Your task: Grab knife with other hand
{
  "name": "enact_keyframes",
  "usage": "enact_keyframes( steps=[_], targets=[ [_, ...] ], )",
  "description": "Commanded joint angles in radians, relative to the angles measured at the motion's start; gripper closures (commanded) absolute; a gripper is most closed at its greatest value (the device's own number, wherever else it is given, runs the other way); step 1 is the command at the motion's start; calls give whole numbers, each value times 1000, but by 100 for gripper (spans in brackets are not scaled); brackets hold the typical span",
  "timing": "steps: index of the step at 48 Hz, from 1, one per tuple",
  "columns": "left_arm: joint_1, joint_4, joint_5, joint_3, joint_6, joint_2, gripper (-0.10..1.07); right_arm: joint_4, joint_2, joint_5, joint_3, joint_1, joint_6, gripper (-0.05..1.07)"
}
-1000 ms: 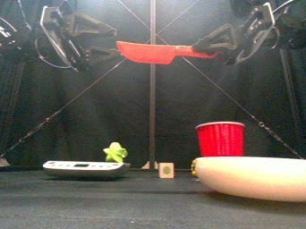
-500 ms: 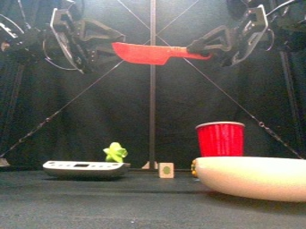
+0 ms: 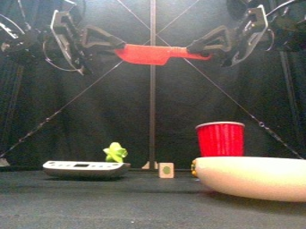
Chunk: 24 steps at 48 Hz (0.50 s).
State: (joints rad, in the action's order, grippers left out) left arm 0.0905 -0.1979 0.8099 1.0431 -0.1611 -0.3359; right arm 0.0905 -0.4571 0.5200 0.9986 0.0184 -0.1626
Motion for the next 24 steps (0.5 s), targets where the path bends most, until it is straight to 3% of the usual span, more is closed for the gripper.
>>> enact_keyframes(
  steps=[1,24],
  targets=[
    [0,2,3,-23,2,0,30,3,-9,11,-23,2,2,64],
    [3,2,3,-18,2,0,64,3,-9,9,-21,2,2,64]
  ],
)
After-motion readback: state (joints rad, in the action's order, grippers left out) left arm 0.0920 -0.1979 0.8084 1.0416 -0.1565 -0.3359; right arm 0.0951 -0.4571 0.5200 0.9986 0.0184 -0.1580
